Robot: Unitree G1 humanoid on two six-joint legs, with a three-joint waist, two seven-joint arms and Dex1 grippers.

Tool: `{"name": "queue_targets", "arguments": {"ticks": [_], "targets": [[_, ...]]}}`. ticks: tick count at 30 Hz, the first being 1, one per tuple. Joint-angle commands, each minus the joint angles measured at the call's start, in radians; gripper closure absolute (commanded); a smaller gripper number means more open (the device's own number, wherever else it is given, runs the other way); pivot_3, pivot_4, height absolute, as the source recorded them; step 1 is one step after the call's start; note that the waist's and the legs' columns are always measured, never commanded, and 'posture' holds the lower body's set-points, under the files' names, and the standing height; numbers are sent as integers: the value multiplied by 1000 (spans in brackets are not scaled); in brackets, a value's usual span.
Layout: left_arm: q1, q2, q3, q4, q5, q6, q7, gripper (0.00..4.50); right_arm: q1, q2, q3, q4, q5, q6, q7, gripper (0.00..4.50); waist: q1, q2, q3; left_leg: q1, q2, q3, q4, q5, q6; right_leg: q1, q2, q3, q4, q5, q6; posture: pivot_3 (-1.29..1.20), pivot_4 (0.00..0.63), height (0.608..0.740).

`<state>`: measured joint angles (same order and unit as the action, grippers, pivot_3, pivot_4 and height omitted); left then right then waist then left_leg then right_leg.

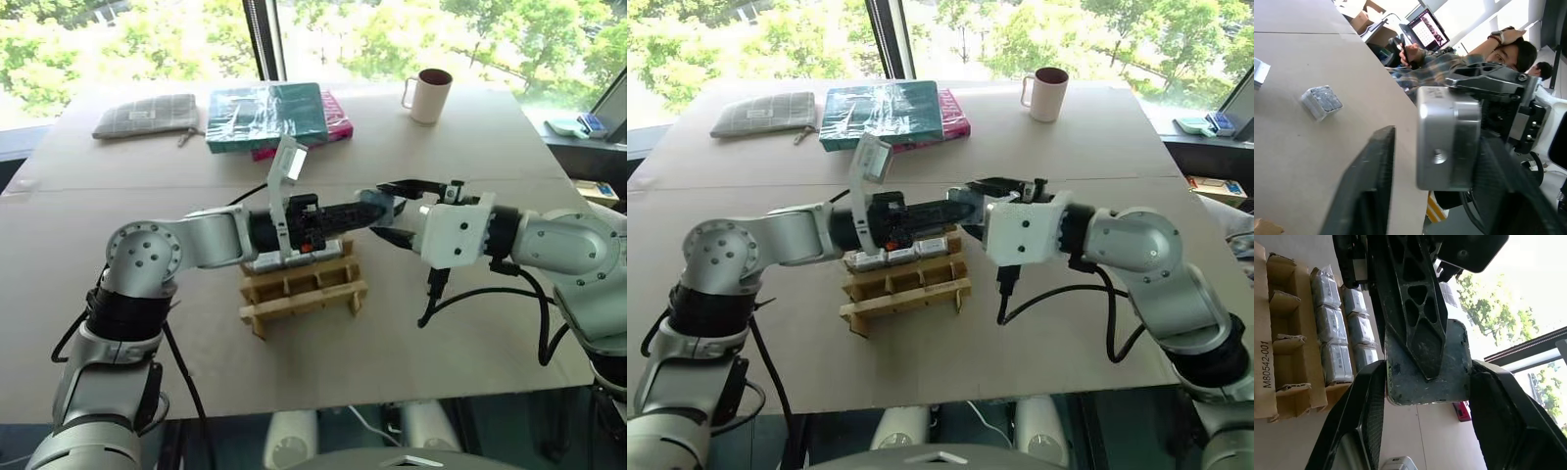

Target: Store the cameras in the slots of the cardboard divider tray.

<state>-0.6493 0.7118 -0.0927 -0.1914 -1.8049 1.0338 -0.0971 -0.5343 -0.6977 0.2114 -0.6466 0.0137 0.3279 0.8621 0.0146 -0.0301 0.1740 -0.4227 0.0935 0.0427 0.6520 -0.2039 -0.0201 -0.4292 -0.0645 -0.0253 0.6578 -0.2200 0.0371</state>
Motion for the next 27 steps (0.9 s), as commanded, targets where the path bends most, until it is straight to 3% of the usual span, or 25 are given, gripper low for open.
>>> {"name": "queue_targets", "arguments": {"ticks": [1, 5, 9, 13, 17, 27], "targets": [[-20, -6, 55, -9, 43, 4, -44, 3535, -4, 23, -21, -58, 45, 54, -14, 1540, 0, 0, 0, 0, 0, 0, 0, 0, 0, 0, 0, 0, 0, 0, 0, 0, 150, 740], [10, 80, 92, -18, 220, 7, -274, 3630, 93, 14, -96, -75, 93, 140, -28, 187, 1, -1, 0, 0, 0, 0, 0, 0, 0, 0, 0, 0, 0, 0, 0, 0, 150, 740], [97, 284, 16, -11, 638, -215, -840, 3630, 239, 48, -291, -67, 415, 222, 54, 187, -2, 1, 0, 0, 0, 0, -3, 0, 0, -1, 0, 0, -2, 0, 0, 0, 150, 740], [141, 369, -27, 85, 890, -406, -1157, 3630, 319, 6, -384, -45, 564, 254, 118, 187, 2, 2, 1, 0, 0, 1, -3, 0, 0, -2, 0, 0, -3, -1, 1, 0, 150, 740], [144, 395, -59, 149, 1050, -487, -1307, 3630, 361, -21, -380, -30, 596, 217, 151, 187, 1, 2, 1, -1, 1, 0, -3, 0, 0, -2, 0, -1, -3, -2, 3, 0, 150, 740], [114, 398, -75, 252, 1268, -571, -1491, 3630, 368, -7, -358, -60, 659, 191, 121, 187, 0, 2, 1, -10, 1, 0, -2, 0, 0, -10, 0, 0, -2, -2, 3, 0, 150, 740]]}}
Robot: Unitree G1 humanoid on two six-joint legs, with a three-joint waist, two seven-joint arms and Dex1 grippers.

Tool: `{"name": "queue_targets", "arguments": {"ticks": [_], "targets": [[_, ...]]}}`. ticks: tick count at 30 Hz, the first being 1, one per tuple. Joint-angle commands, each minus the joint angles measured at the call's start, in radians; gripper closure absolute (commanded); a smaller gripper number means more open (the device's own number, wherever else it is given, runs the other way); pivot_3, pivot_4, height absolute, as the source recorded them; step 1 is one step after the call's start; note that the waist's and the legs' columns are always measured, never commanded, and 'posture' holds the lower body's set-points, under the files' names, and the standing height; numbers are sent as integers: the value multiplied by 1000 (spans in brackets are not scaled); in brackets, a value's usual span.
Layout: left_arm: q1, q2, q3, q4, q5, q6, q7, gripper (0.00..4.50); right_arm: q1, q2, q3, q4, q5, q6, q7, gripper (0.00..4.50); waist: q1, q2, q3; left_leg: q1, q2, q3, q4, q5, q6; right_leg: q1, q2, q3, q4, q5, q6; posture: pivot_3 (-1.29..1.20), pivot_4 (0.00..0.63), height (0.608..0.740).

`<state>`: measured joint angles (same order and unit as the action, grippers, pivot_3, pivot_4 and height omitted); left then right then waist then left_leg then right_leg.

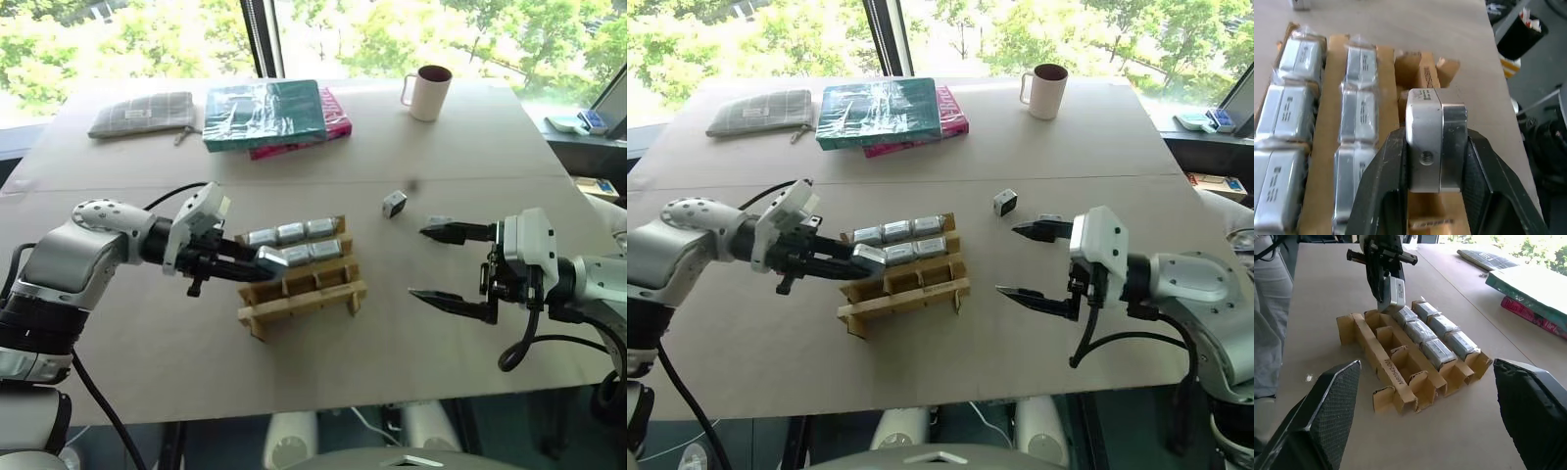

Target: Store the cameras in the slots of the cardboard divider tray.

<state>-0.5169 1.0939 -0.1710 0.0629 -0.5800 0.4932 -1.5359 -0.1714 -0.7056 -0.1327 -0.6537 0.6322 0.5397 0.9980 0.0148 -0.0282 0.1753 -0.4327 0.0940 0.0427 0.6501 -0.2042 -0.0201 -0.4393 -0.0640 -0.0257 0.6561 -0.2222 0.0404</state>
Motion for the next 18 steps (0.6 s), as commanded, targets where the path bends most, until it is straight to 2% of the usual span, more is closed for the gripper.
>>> {"name": "queue_targets", "arguments": {"ticks": [1, 5, 11, 18], "targets": [[-17, 23, -5, 1, 60, -42, -65, 3630, 8, 5, -17, -56, 44, -25, -23, 187, 0, 0, 0, 0, 0, 0, 0, 0, 0, 0, 0, 0, 0, 0, 0, 0, 150, 740], [-12, 39, -39, 15, 102, -106, -79, 3630, 14, 8, 0, -48, 20, -52, -43, 187, 1, 0, 0, 0, 0, 0, 0, 0, 0, 0, 0, 0, 0, 0, 0, 0, 150, 740], [-37, 6, -63, 38, 230, -106, -62, 3630, 14, 2, 8, -56, 17, -68, -68, 187, 1, 0, 0, 1, 0, 0, 2, 0, 0, 0, 0, 0, 2, 0, 0, 0, 150, 740], [-89, 5, -92, 0, 294, -91, -75, 3630, 48, -4, 11, -68, -6, -94, -87, 187, 1, 0, 0, 1, 0, 0, 2, 0, 0, 0, 0, 0, 2, 0, 0, 0, 150, 740]]}}
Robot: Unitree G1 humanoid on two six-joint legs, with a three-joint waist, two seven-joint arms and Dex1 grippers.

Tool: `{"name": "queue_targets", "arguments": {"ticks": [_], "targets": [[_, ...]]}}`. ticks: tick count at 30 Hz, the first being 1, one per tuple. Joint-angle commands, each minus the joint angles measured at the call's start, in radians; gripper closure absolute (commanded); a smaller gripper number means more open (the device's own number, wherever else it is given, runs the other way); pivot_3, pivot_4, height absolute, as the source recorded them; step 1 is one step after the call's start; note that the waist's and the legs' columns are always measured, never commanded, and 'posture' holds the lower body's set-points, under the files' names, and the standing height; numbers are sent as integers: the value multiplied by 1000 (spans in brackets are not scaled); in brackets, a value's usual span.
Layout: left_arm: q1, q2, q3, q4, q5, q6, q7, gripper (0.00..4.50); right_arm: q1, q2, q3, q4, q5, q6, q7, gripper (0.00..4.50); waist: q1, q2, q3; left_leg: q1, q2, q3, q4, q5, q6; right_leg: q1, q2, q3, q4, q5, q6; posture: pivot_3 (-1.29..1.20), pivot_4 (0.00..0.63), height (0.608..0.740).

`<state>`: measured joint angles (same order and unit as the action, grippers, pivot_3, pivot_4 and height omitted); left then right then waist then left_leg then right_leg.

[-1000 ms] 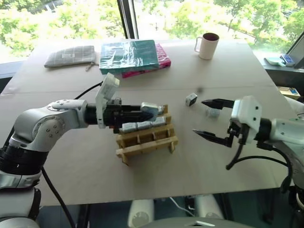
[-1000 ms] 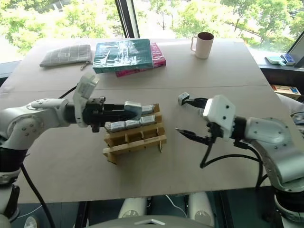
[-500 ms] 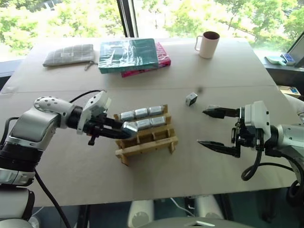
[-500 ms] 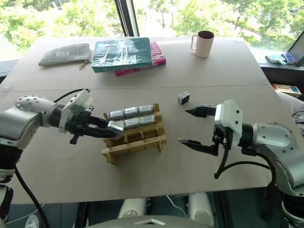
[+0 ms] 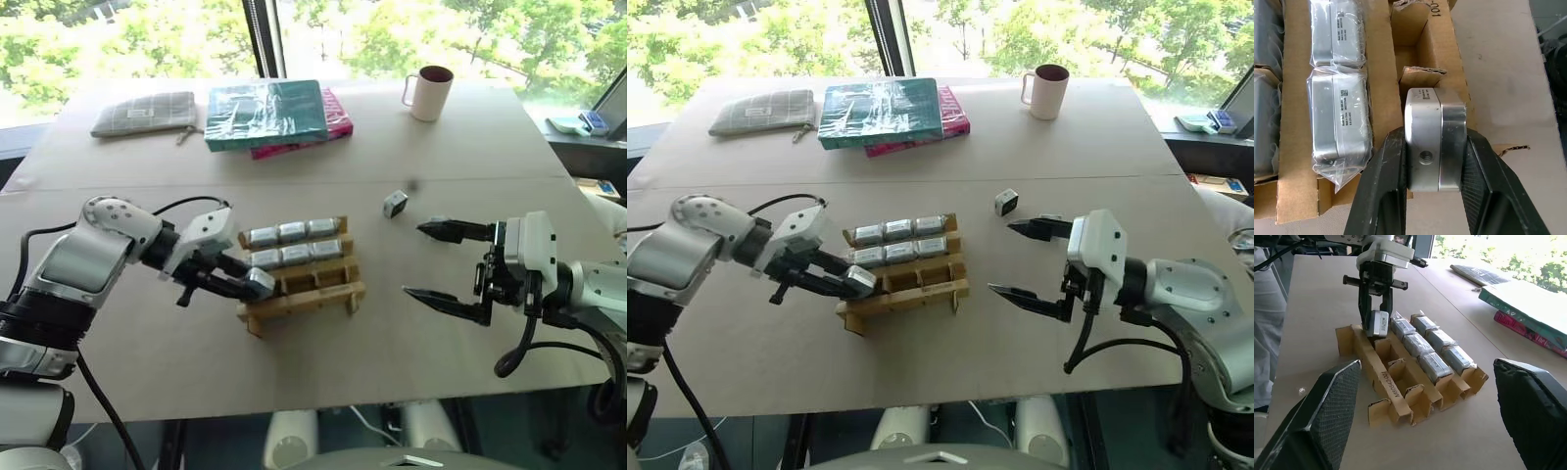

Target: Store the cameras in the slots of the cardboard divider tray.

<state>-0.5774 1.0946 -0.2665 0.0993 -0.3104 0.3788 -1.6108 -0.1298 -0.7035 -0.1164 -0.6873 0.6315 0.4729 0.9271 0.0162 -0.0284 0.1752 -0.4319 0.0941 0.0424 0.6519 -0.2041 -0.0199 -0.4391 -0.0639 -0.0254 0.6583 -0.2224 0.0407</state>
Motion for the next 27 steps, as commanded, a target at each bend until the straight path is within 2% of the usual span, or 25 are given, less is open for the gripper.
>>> {"name": "queue_targets", "arguments": {"ticks": [1, 3, 4, 5, 7, 10, 13, 16, 18, 20, 24, 27], "targets": [[-32, 5, 2, -46, 27, 32, -1, 3630, 7, -5, -1, -36, -9, -29, -19, 187, 0, 0, 0, 0, 0, 0, 0, 0, 0, 0, 0, 0, 0, 0, 0, 0, 150, 740], [-33, 1, 14, -76, 16, 67, 3, 2614, 10, -4, 6, -40, -15, -33, -25, 104, -1, 0, 0, 0, 0, 0, 0, 0, 0, 0, 0, 0, 0, 0, 0, 0, 150, 740], [-33, 1, 28, -103, -4, 98, 5, 2414, 14, -3, 6, -41, -15, -35, -28, 104, -1, 0, 0, 0, 0, 0, 0, 0, 0, 0, 0, 0, 0, 0, 0, 0, 150, 740], [-32, 0, 43, -126, -25, 131, 9, 1936, 18, -3, 7, -42, -15, -37, -31, 104, -1, 0, 0, 0, 0, 0, 0, 0, 0, 0, 0, 0, 0, 0, 0, 0, 150, 740], [-27, -3, 111, -185, -128, 231, 16, 1042, 29, -2, 6, -40, -23, -46, -38, 104, 0, 0, 0, 0, 0, 0, 0, 0, 0, 0, 0, 0, 0, 0, 0, 0, 150, 740], [-5, 26, 223, -208, -257, 380, 20, 1042, 19, 23, 11, -26, -49, -56, -86, 104, -2, -2, 0, -1, 0, -1, 0, 0, 0, 0, 0, 0, 0, 0, 0, 0, 150, 740], [42, 14, 334, -200, -322, 461, 96, 1042, -5, 36, 42, -4, -96, -45, -132, 104, -9, -1, 0, 1, 0, 0, 0, 0, 0, 0, 1, 1, 1, 0, 0, 0, 150, 740], [122, -48, 469, -204, -352, 483, 234, 1042, -43, 41, 94, 34, -170, -32, -176, 104, -11, -1, 0, 2, 0, -1, 0, 0, 0, 0, 1, 1, 2, 0, 0, 0, 150, 740], [221, -184, 622, -212, -377, 352, 324, 1042, -107, 36, 145, 96, -273, 48, -273, 104, -12, 0, 0, 3, 0, -1, 1, 0, 0, 0, 1, 2, 3, 0, 0, 0, 150, 740], [323, -245, 707, -222, -366, 218, 303, 1042, -172, 50, 180, 177, -318, 121, -327, 104, -18, -2, -1, 2, 0, 0, 2, 0, 0, 0, 1, 3, 3, 0, 0, 0, 150, 740], [511, -237, 836, -243, -430, 221, 235, 1042, -251, 106, 212, 288, -354, 184, -382, 104, -26, -6, -2, 1, 0, -2, 1, 0, 0, -1, 2, 3, 3, 3, -4, 0, 150, 740], [626, -251, 920, -252, -438, 178, 226, 1042, -301, 138, 249, 362, -394, 128, -372, 104, -27, -5, -1, 1, 0, -1, -1, 0, 0, -2, 2, 3, 2, 3, -4, 0, 150, 740]]}}
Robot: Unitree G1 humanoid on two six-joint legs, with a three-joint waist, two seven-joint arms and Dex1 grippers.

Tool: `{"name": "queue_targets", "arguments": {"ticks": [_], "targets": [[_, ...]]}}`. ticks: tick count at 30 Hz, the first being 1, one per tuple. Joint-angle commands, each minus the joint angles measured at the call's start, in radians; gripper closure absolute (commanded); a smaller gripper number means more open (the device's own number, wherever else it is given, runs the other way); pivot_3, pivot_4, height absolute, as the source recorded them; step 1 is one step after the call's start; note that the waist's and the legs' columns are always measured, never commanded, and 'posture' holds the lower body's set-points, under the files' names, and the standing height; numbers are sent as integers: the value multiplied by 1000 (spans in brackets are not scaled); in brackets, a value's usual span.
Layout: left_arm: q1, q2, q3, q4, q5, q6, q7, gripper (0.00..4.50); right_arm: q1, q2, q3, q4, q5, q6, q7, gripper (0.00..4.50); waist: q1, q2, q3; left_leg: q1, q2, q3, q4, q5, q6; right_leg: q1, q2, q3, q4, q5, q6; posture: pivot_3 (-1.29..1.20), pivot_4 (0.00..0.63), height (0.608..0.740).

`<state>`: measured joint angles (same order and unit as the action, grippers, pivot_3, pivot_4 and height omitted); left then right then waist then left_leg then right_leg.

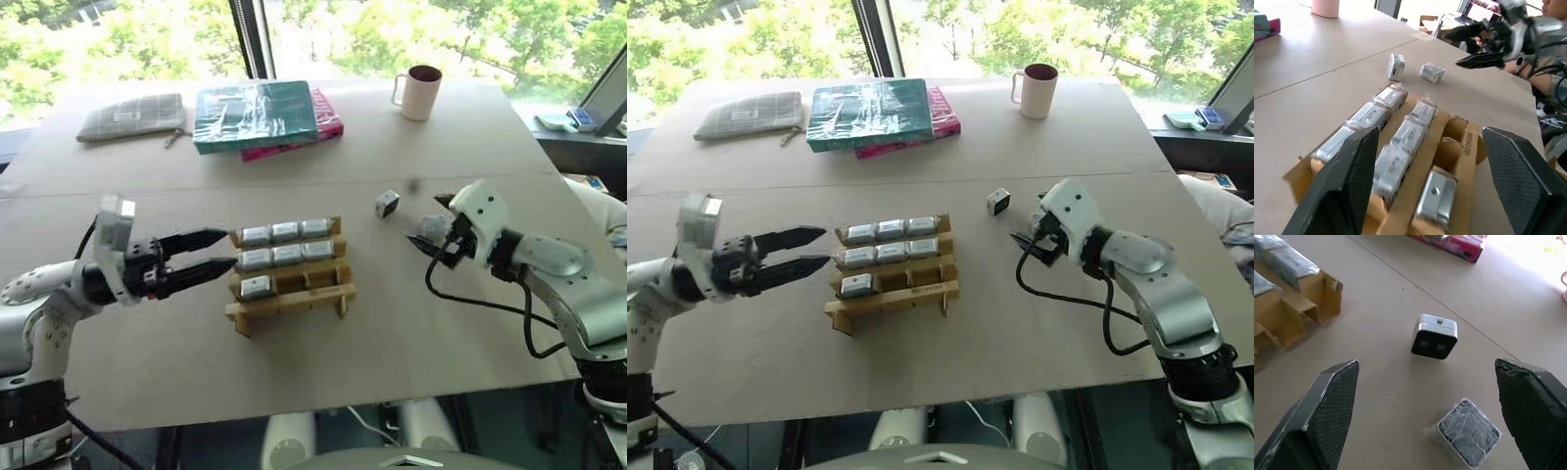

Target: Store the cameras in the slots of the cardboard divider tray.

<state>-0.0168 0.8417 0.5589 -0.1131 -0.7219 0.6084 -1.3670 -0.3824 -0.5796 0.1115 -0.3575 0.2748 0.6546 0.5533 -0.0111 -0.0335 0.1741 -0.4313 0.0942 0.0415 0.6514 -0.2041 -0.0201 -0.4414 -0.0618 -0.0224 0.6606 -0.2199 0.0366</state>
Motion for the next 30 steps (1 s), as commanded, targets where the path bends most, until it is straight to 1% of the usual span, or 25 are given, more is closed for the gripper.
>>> {"name": "queue_targets", "arguments": {"ticks": [1, 3, 5, 8, 10, 14, 15, 19, 21, 23, 25, 26, 30], "targets": [[89, -2, 108, -44, -25, -68, -15, 1042, -60, 17, 36, 51, -53, -79, 14, 104, 1, 0, 0, 0, 0, 0, 0, 0, 0, 0, 0, 0, 0, 0, 0, 0, 150, 740], [145, -9, 127, -72, -36, -78, -16, 1042, -93, 9, 87, 115, -113, -158, 41, 104, 4, 0, 0, 0, 0, 0, 0, 0, 0, 0, 0, 0, 0, 0, 0, 0, 150, 740], [186, -20, 143, -109, -61, -72, -3, 1042, -129, 0, 129, 189, -163, -227, 73, 104, 3, 0, 0, 0, 0, 1, 1, 0, 0, 0, -1, 0, 0, -2, 3, 0, 150, 740], [224, -34, 153, -142, -65, -93, 16, 1042, -190, 21, 150, 308, -206, -294, 89, 104, 0, 0, 0, 0, 0, 1, 1, 0, 0, 0, -1, 0, 0, -2, 3, 0, 150, 740], [240, -45, 162, -157, -80, -92, 38, 1042, -226, 13, 183, 392, -267, -386, 102, 104, -1, 1, 0, 0, 0, 1, 1, 0, 0, 0, -1, 0, 0, -2, 3, 0, 150, 740], [283, -60, 180, -191, -101, -94, 60, 1042, -301, 9, 221, 556, -352, -548, 133, 104, -5, 1, 0, 0, 0, 1, 0, 0, 0, -1, 0, 0, 0, -1, 2, 0, 150, 740], [294, -64, 182, -196, -104, -97, 61, 1042, -322, 9, 229, 598, -373, -593, 137, 104, -5, 1, 0, 0, 0, 1, 0, 0, 0, -1, 0, 1, 0, 0, 0, 0, 150, 740], [331, -77, 187, -210, -114, -112, 68, 1042, -384, 34, 232, 738, -400, -702, 165, 104, -6, 1, 0, 0, 0, 3, 0, 0, 0, -1, 0, 2, 0, 0, -1, 0, 150, 740], [347, -73, 182, -216, -106, -129, 55, 1042, -394, 47, 209, 756, -380, -671, 184, 104, -6, 1, 0, 0, 0, 3, 0, 0, 0, -1, 0, 2, 0, 0, -1, 0, 150, 740], [348, -72, 185, -217, -111, -135, 61, 1042, -374, 56, 164, 690, -315, -542, 217, 104, -3, 1, 1, 0, 0, 3, 0, 0, 0, -1, 0, 2, 0, 0, -1, 0, 150, 740], [356, -72, 187, -220, -114, -141, 63, 1042, -326, 55, 116, 573, -265, -397, 217, 104, 0, 1, 1, 0, 0, 3, 0, 0, 0, -1, 0, 2, 0, 1, -1, 0, 150, 740], [362, -73, 186, -219, -112, -146, 61, 1042, -299, 56, 91, 512, -251, -331, 197, 104, 0, 1, 0, 0, 0, 3, 0, 0, 0, -1, 0, 2, 0, 1, -1, 0, 150, 740], [378, -73, 176, -214, -111, -157, 54, 1042, -186, 63, 22, 304, -281, -120, 73, 104, 0, 1, 0, 0, 0, 3, 0, 0, 0, -2, 0, 3, 0, 1, -1, 0, 150, 740]]}}
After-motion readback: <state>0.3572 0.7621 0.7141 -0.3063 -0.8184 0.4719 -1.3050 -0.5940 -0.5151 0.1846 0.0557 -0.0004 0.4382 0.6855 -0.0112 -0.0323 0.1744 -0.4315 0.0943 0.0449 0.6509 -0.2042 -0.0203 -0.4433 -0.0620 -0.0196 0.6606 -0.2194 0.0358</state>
